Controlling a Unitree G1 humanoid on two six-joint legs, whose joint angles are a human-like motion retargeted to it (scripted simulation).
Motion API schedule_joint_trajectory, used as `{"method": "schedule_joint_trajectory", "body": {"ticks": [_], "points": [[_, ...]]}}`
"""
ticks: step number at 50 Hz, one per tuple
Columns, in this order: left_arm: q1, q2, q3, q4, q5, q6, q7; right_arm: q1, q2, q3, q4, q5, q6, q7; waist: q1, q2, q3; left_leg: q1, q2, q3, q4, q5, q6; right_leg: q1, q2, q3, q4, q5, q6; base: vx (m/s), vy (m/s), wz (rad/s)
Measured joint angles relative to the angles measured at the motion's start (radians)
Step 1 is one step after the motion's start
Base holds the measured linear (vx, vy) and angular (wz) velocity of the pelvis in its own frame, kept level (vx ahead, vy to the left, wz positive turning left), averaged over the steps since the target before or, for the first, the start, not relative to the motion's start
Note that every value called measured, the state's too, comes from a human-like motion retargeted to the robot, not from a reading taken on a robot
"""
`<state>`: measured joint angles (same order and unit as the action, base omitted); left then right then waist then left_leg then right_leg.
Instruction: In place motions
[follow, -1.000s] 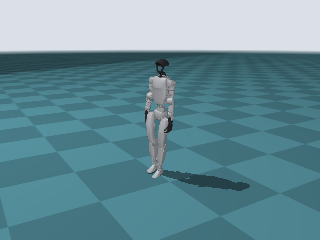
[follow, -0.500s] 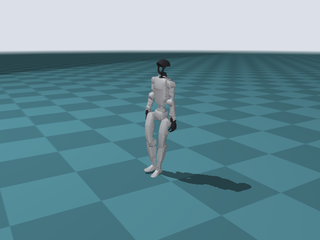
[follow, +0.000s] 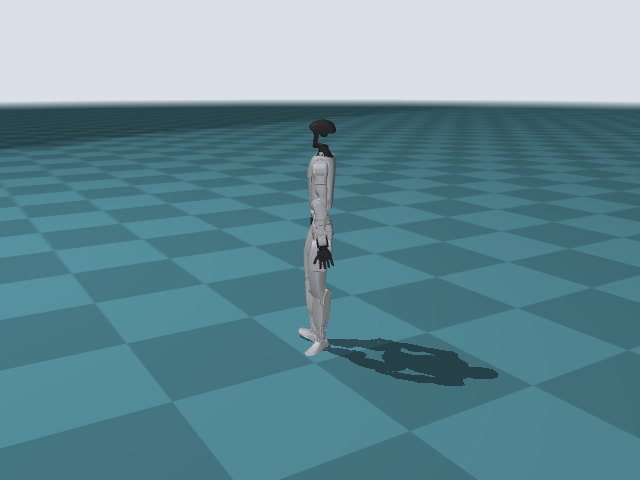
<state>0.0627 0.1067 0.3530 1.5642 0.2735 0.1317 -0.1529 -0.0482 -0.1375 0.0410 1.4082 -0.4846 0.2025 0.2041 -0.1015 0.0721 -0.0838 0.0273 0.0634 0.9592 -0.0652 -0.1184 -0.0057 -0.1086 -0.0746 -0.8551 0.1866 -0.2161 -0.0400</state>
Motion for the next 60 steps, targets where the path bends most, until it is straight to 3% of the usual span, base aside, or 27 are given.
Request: {"method": "schedule_joint_trajectory", "body": {"ticks": [2,9,18,21,23,27,30,32,34,37,41,45,47,48,50,60], "points": [[-0.018,0.005,-0.013,-0.002,0.0,0.001,-0.004,0.01,-0.004,-0.008,0.01,0.02,-0.008,-0.027,-0.013,-0.001,0.003,0.011,0.002,0.02,0.005,-0.004,-0.008,-0.005,0.025,0.068,-0.025,0.014,-0.013,-0.36,0.08,-0.61],[-0.087,-0.006,-0.057,-0.015,0.007,-0.001,-0.001,0.061,-0.018,-0.056,0.079,0.049,-0.011,-0.159,-0.082,0.019,-0.011,0.035,0.033,0.016,0.032,0.001,-0.03,0.024,0.071,0.069,-0.093,0.016,-0.024,-0.25,0.11,-0.08],[-0.104,-0.039,-0.072,-0.058,-0.021,-0.023,-0.033,0.064,-0.017,-0.069,0.113,0.047,0.012,-0.154,-0.091,0.023,-0.034,0.087,0.077,0.073,0.1,0.002,-0.066,0.029,0.118,0.183,-0.129,-0.014,-0.041,-0.25,0.11,-0.54],[-0.094,-0.044,-0.064,-0.063,-0.029,-0.028,-0.026,0.057,-0.003,-0.06,0.083,0.049,-0.002,-0.151,-0.089,0.004,-0.043,0.099,0.097,0.091,0.168,0.015,-0.054,0.024,0.108,0.246,-0.13,-0.023,-0.042,-0.21,0.11,-0.89],[-0.083,-0.046,-0.053,-0.065,-0.039,-0.033,-0.02,0.047,0.008,-0.049,0.057,0.049,-0.011,-0.139,-0.088,-0.029,-0.056,0.088,0.114,0.089,0.266,0.032,-0.005,0.015,0.074,0.294,-0.123,-0.026,-0.04,-0.2,0.12,-1.14],[-0.074,-0.048,-0.032,-0.065,-0.066,-0.044,0.0,0.016,0.027,-0.024,0.008,0.049,-0.029,-0.113,-0.085,-0.093,-0.06,-0.031,0.195,-0.072,0.611,-0.005,0.157,-0.002,0.009,0.392,-0.101,-0.027,-0.039,-0.24,0.11,-1.23],[-0.079,-0.051,-0.029,-0.058,-0.087,-0.055,0.029,-0.017,0.031,-0.002,-0.013,0.053,-0.039,-0.101,-0.079,-0.074,-0.036,-0.154,0.211,-0.335,0.787,-0.017,0.129,-0.007,0.038,0.448,-0.097,-0.01,-0.052,-0.2,0.12,-1.35],[-0.081,-0.056,-0.035,-0.054,-0.088,-0.059,0.046,-0.035,0.031,0.012,-0.017,0.051,-0.04,-0.098,-0.057,-0.074,-0.018,-0.212,0.132,-0.492,0.821,-0.022,0.111,-0.008,0.045,0.502,-0.092,0.006,-0.059,-0.24,0.13,-1.64],[-0.084,-0.057,-0.044,-0.055,-0.081,-0.06,0.053,-0.053,0.029,0.023,-0.014,0.047,-0.037,-0.089,-0.045,-0.082,0.0,-0.228,0.109,-0.521,0.837,-0.046,0.126,-0.008,0.037,0.541,-0.082,0.018,-0.064,-0.14,0.11,-1.47],[-0.088,-0.058,-0.054,-0.059,-0.062,-0.06,0.05,-0.071,0.023,0.037,-0.006,0.036,-0.03,-0.058,-0.026,-0.086,0.025,-0.247,0.056,-0.574,0.807,-0.082,0.124,-0.002,0.039,0.599,-0.077,0.035,-0.069,-0.13,0.07,-1.42],[-0.089,-0.064,-0.058,-0.056,-0.046,-0.058,0.05,-0.063,0.014,0.035,0.002,0.011,-0.021,-0.036,-0.014,-0.065,0.037,-0.263,-0.031,-0.684,0.667,-0.104,0.064,0.004,0.076,0.659,-0.084,0.054,-0.073,-0.04,0.02,-1.16],[-0.091,-0.069,-0.058,-0.037,-0.043,-0.054,0.05,-0.035,0.005,0.016,0.03,0.007,-0.016,-0.05,-0.001,-0.017,0.047,-0.245,-0.085,-0.805,0.423,-0.061,-0.002,0.018,0.151,0.713,-0.092,0.065,-0.078,0.03,-0.05,-1.01],[-0.09,-0.072,-0.057,-0.023,-0.039,-0.051,0.051,-0.021,-0.002,0.003,0.06,0.008,-0.007,-0.057,-0.007,-0.001,0.044,-0.225,-0.096,-0.825,0.327,0.02,0.057,0.027,0.175,0.73,-0.095,0.067,-0.078,0.12,-0.09,-0.49],[-0.089,-0.073,-0.056,-0.014,-0.038,-0.05,0.05,-0.015,-0.006,-0.004,0.079,0.006,0.002,-0.059,-0.032,0.008,0.032,-0.22,-0.098,-0.852,0.33,0.007,0.042,0.021,0.179,0.719,-0.096,0.067,-0.075,0.12,-0.1,-0.07],[-0.086,-0.075,-0.048,0.004,-0.034,-0.046,0.053,0.001,-0.008,-0.011,0.114,0.008,0.024,-0.072,-0.042,0.012,0.015,-0.206,-0.034,-0.716,0.307,0.022,0.022,0.014,0.187,0.737,-0.092,0.072,-0.075,0.11,-0.1,-0.41],[-0.066,-0.065,-0.052,0.004,-0.003,-0.04,0.048,0.08,-0.02,-0.048,0.164,0.03,0.038,-0.09,-0.056,0.024,-0.011,-0.112,-0.044,-0.66,0.155,0.063,0.014,0.011,0.206,0.76,-0.078,0.088,-0.072,0.08,-0.07,-0.32]]}}
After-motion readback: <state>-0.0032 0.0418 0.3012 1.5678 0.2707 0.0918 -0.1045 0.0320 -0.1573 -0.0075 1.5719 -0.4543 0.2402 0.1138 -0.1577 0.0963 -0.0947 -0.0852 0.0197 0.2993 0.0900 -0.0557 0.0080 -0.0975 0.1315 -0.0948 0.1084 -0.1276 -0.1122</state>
